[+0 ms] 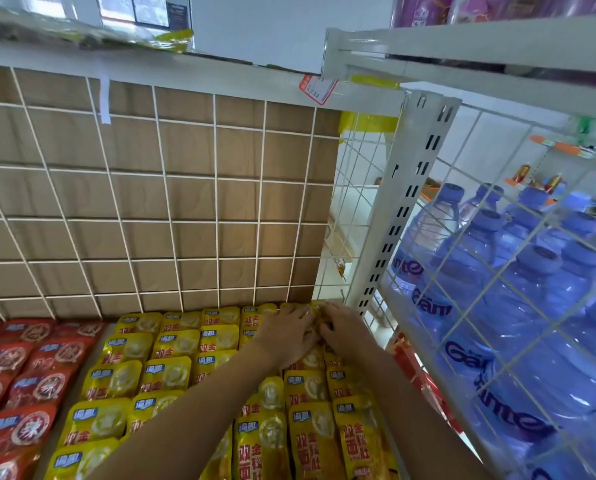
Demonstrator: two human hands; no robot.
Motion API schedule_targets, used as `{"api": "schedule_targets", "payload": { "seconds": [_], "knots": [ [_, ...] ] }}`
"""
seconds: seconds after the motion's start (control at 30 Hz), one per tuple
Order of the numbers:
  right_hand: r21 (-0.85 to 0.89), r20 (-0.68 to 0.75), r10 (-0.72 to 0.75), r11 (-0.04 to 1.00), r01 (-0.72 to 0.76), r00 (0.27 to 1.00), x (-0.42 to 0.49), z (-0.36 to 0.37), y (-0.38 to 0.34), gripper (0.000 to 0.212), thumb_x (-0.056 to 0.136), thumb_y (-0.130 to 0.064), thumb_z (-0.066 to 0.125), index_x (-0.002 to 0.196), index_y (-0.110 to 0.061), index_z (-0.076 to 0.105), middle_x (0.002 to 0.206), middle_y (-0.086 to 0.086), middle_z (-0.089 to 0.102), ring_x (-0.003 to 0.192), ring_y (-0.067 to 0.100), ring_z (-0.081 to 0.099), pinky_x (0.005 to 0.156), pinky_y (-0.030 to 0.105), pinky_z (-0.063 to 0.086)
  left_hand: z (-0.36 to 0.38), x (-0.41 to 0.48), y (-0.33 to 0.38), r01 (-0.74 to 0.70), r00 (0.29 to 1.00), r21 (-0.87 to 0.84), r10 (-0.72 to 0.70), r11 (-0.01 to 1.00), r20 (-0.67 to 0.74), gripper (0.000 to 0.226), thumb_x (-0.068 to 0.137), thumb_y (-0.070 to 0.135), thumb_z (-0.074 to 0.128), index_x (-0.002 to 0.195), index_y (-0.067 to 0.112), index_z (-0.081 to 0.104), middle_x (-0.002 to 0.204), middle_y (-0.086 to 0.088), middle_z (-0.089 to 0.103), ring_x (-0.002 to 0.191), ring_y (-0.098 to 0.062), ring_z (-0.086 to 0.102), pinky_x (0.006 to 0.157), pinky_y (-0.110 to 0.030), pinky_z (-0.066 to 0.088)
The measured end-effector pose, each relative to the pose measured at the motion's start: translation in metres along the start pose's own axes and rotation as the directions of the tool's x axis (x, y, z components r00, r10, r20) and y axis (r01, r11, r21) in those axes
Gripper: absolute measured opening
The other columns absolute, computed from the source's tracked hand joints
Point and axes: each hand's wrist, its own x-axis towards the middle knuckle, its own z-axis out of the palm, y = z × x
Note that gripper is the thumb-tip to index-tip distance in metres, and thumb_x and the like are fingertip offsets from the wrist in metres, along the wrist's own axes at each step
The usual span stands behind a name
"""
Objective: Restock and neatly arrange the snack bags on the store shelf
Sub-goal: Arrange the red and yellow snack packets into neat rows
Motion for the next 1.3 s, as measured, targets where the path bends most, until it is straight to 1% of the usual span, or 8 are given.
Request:
{"api": "schedule_targets", "payload": {
  "seconds": [0.13, 0.3, 0.4, 0.6, 0.77, 0.9, 1.03, 1.3],
  "knots": [
    [0.022, -0.005, -0.003, 1.000, 0.003, 1.000, -0.0008, 0.0006, 0.0024, 0.041, 0.089, -0.019, 0.047, 0.130, -0.014, 0.051, 0.134, 0.003, 0.050, 0.121, 0.020, 0.045, 0.105, 0.031, 0.034, 0.0010, 0.0004, -0.0018, -0.011, 1.000, 0.026, 0.011, 1.000, -0.011, 0.048, 0.098, 0.043, 0.027, 0.141, 0.023, 0.034, 0.146, 0.000, 0.035, 0.131, -0.022, 0.033, 0.100, -0.039, 0.039],
    [0.020, -0.015, -0.013, 1.000, 0.014, 1.000, 0.0013, 0.0019, 0.0047, 0.039, 0.090, -0.019, 0.047, 0.128, -0.014, 0.053, 0.133, 0.003, 0.051, 0.120, 0.019, 0.046, 0.102, 0.027, 0.033, -0.0021, 0.0012, -0.0003, -0.011, 1.000, 0.038, 0.012, 0.999, -0.018, 0.046, 0.099, 0.041, 0.027, 0.140, 0.023, 0.033, 0.146, 0.000, 0.035, 0.131, -0.022, 0.033, 0.099, -0.038, 0.038],
    [0.004, -0.014, -0.016, 1.000, 0.016, 1.000, 0.0015, 0.0013, 0.0048, 0.038, 0.091, -0.019, 0.047, 0.128, -0.013, 0.053, 0.133, 0.004, 0.051, 0.120, 0.020, 0.045, 0.102, 0.027, 0.032, -0.0024, -0.0003, 0.0014, 0.004, 1.000, 0.048, -0.003, 0.999, -0.026, 0.045, 0.099, 0.040, 0.027, 0.140, 0.022, 0.032, 0.147, 0.000, 0.034, 0.131, -0.023, 0.032, 0.097, -0.038, 0.039],
    [-0.014, -0.039, -0.032, 0.999, 0.032, 0.999, 0.0000, 0.0014, 0.0054, 0.039, 0.091, -0.018, 0.048, 0.128, -0.012, 0.053, 0.134, 0.005, 0.051, 0.121, 0.020, 0.045, 0.103, 0.026, 0.030, -0.0002, -0.0023, 0.0027, 0.017, 0.998, 0.081, -0.013, 0.997, -0.059, 0.043, 0.099, 0.040, 0.027, 0.137, 0.022, 0.036, 0.142, -0.001, 0.038, 0.127, -0.025, 0.036, 0.092, -0.038, 0.042],
    [-0.015, -0.051, -0.039, 0.999, 0.038, 0.998, -0.0012, 0.0009, 0.0051, 0.040, 0.091, -0.020, 0.047, 0.131, -0.014, 0.051, 0.135, 0.004, 0.050, 0.123, 0.019, 0.044, 0.104, 0.026, 0.029, 0.0025, -0.0029, 0.0029, 0.032, 0.997, 0.042, -0.029, 0.999, -0.077, 0.043, 0.098, 0.040, 0.028, 0.138, 0.024, 0.036, 0.143, -0.002, 0.038, 0.130, -0.025, 0.034, 0.100, -0.037, 0.037],
    [-0.037, -0.040, -0.046, 0.998, 0.044, 0.998, -0.0025, -0.0015, 0.0032, 0.040, 0.093, -0.021, 0.046, 0.132, -0.013, 0.049, 0.137, 0.004, 0.048, 0.125, 0.019, 0.042, 0.103, 0.024, 0.027, 0.0035, -0.0026, 0.0003, 0.029, 0.997, 0.011, -0.028, 1.000, -0.073, 0.043, 0.098, 0.041, 0.030, 0.136, 0.024, 0.038, 0.142, -0.002, 0.039, 0.129, -0.025, 0.035, 0.100, -0.036, 0.037],
    [-0.028, -0.039, -0.055, 0.998, 0.053, 0.998, -0.0026, -0.0026, 0.0033, 0.038, 0.092, -0.020, 0.047, 0.128, -0.011, 0.053, 0.134, 0.005, 0.052, 0.121, 0.020, 0.047, 0.101, 0.026, 0.032, 0.0036, -0.0021, -0.0010, 0.020, 0.998, 0.010, -0.019, 1.000, -0.067, 0.043, 0.098, 0.041, 0.030, 0.136, 0.023, 0.038, 0.141, -0.001, 0.041, 0.128, -0.025, 0.037, 0.097, -0.036, 0.038],
    [-0.044, -0.008, -0.043, 0.998, 0.043, 0.999, -0.0034, -0.0027, 0.0035, 0.038, 0.091, -0.022, 0.047, 0.128, -0.013, 0.053, 0.134, 0.005, 0.052, 0.120, 0.022, 0.047, 0.104, 0.032, 0.033, 0.0004, -0.0040, -0.0022, 0.017, 0.998, -0.011, -0.017, 1.000, -0.054, 0.042, 0.098, 0.041, 0.030, 0.136, 0.025, 0.038, 0.140, 0.001, 0.042, 0.128, -0.023, 0.037, 0.099, -0.035, 0.037]
  ]
}}
